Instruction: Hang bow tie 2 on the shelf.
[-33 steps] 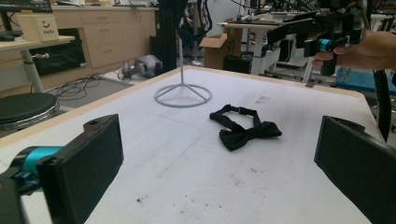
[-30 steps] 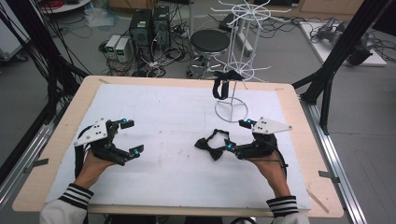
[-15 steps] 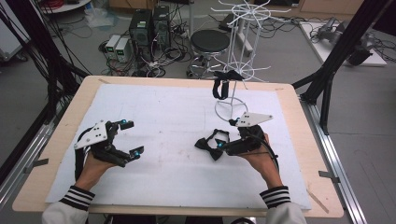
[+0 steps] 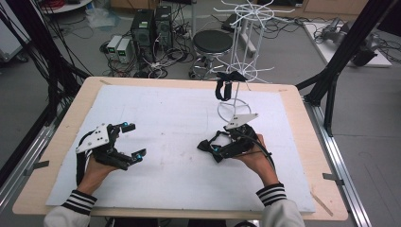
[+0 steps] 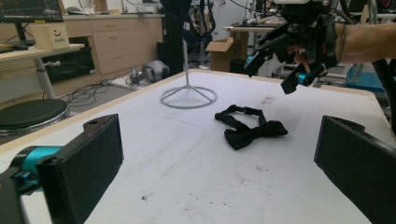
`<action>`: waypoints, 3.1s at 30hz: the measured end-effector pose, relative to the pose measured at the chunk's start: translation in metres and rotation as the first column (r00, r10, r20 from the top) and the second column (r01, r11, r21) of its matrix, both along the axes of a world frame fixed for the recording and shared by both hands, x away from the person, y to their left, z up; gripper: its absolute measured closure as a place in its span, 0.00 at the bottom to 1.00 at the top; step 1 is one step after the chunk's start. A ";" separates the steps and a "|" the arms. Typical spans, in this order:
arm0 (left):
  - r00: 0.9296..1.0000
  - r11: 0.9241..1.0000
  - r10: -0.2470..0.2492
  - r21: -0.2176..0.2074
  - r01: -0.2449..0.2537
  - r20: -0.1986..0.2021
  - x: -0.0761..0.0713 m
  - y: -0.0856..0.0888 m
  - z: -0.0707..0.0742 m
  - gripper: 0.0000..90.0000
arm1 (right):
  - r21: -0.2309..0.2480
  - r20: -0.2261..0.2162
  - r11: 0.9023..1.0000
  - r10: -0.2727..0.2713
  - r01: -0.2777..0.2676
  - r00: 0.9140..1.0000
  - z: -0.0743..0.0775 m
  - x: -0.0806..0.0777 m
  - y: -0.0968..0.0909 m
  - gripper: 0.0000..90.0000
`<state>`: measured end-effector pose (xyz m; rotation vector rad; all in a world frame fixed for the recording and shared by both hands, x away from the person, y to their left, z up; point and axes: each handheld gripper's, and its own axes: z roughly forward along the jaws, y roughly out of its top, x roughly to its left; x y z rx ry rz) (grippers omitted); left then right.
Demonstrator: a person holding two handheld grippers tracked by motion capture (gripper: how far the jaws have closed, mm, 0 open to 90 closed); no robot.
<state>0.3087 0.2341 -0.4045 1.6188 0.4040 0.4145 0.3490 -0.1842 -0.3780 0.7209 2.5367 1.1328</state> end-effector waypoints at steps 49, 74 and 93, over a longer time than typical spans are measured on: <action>1.000 1.000 -0.006 0.001 0.006 0.001 -0.001 -0.002 0.000 0.02 | -0.253 -0.214 0.962 0.045 -0.100 0.976 -0.038 0.020 0.032 0.63; 1.000 1.000 -0.004 0.000 0.004 -0.003 -0.001 -0.002 -0.001 0.02 | -0.251 -0.236 0.964 0.024 -0.085 0.972 -0.033 0.021 0.028 0.86; 1.000 1.000 -0.002 -0.002 0.002 -0.012 -0.001 -0.001 0.000 0.02 | -0.023 -0.142 0.999 -0.027 0.024 0.989 -0.002 0.006 -0.004 0.86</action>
